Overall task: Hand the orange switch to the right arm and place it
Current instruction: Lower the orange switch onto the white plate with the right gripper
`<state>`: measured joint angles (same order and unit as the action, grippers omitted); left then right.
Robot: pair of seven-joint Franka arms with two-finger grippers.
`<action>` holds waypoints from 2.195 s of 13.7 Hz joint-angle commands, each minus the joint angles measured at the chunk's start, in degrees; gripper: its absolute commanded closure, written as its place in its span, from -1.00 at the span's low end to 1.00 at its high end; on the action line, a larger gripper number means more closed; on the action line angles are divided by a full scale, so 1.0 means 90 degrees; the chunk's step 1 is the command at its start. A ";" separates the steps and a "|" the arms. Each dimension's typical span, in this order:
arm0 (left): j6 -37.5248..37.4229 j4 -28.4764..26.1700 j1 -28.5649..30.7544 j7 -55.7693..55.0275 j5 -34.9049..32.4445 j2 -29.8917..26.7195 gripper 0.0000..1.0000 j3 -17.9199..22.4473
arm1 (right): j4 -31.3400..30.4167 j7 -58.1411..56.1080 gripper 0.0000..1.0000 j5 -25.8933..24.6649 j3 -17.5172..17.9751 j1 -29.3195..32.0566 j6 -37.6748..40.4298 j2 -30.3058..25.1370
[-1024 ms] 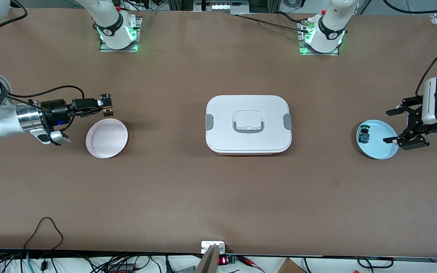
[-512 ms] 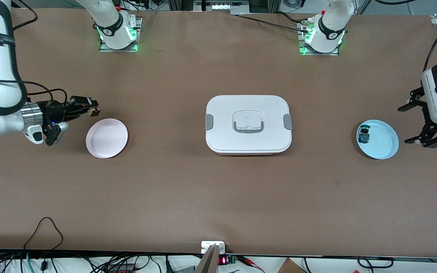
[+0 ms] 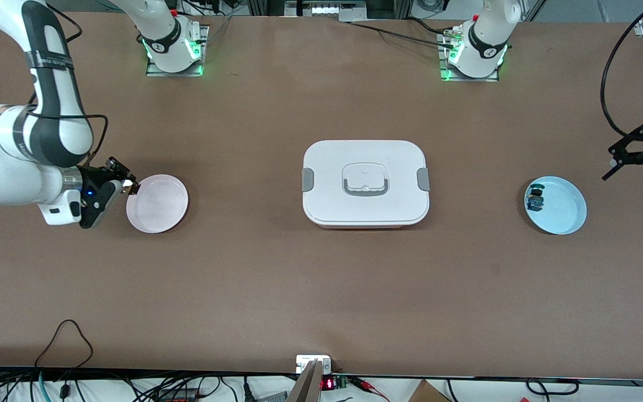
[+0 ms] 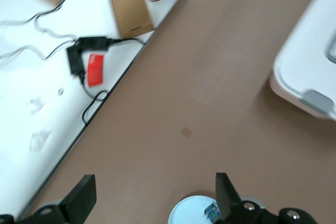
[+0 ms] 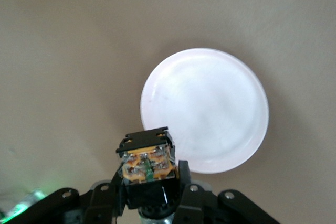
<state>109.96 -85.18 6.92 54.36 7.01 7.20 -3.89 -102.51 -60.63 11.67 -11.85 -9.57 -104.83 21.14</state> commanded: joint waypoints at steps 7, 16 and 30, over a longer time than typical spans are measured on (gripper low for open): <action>-0.1415 -0.0516 -0.0525 -0.4239 -0.0184 -0.0507 -1.00 0.0598 | -0.1431 -0.1835 1.00 -0.0711 -0.0002 -0.0255 -0.2480 -0.0161; -0.1876 -0.0545 -0.0525 -0.5239 -0.0574 -0.0488 -1.00 0.0442 | -0.2457 -0.2237 1.00 -0.0692 0.0008 -0.0616 -0.4326 -0.0015; -0.1994 -0.0116 -0.0456 -0.5093 -0.0749 -0.0146 -1.00 0.0491 | -0.3103 -0.2227 -1.00 -0.0662 -0.0012 -0.0685 -0.4963 0.0054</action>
<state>91.27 -87.94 2.87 6.92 3.07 4.83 0.58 -129.98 -80.19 6.24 -11.76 -15.66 -148.58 22.18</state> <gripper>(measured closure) 0.000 0.445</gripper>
